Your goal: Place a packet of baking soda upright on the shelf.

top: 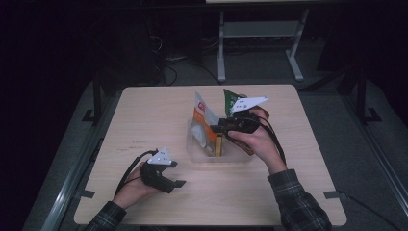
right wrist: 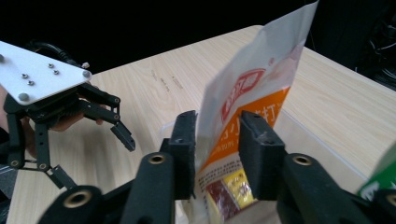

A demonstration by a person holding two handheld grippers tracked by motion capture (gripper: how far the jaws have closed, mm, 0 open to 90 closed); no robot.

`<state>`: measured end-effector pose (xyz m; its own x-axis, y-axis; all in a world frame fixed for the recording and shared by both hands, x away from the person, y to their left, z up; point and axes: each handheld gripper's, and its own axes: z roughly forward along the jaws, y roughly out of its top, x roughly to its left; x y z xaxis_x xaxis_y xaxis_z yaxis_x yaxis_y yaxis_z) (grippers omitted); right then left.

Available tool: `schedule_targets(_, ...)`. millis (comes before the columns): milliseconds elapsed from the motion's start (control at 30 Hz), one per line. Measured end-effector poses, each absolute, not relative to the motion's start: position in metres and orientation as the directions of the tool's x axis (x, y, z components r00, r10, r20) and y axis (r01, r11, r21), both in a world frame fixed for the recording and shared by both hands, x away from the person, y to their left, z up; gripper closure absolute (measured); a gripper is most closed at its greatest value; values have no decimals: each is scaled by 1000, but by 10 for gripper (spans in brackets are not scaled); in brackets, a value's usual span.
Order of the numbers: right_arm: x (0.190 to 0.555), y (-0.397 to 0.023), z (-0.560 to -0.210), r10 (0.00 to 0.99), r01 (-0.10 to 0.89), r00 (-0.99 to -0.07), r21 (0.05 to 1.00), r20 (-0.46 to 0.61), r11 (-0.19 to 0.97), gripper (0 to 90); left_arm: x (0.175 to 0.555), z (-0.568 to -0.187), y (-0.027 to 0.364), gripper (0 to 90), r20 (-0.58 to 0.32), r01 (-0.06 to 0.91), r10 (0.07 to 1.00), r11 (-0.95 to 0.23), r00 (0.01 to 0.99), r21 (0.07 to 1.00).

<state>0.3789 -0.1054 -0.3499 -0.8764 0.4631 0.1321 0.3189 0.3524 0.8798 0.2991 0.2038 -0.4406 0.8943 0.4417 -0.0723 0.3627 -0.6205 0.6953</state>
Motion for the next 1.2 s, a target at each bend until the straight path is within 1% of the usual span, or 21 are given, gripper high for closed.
schedule_targets(67, 374, -110, -348, 470, 322, -873, 878, 130, 355, 626, 299, -440, 204, 214, -72, 362, 441, -621, 894, 695)
schedule_targets(333, 354, -125, -347, 481, 312, -871, 867, 98, 388, 555, 296, -439, 205, 214, -74, 359, 435, -620, 897, 698)
schedule_targets(433, 346, -132, -350, 486, 324, -868, 855, 99, 405, 532, 296, -438, 205, 213, -74, 354, 430, -621, 900, 699)
schedule_targets(500, 340, -137, -353, 488, 321, -868, 852, 90, 414, 530, 296, -438, 206, 213, -65, 342, 418, -634, 906, 693)
schedule_targets(700, 323, -150, -369, 491, 343, -866, 828, 95, 444, 511, 294, -438, 204, 213, -79, 350, 422, -618, 903, 704)
schedule_targets(800, 315, -156, -382, 484, 359, -869, 805, 103, 473, 500, 294, -439, 204, 214, -76, 346, 419, -622, 905, 703)
schedule_targets(1033, 301, -168, -407, 486, 402, -865, 752, 124, 523, 506, 294, -439, 204, 214, -74, 336, 402, -635, 913, 696)
schedule_targets(1200, 291, -172, -421, 491, 418, -863, 715, 120, 560, 507, 294, -439, 204, 214, -80, 341, 400, -639, 913, 689)
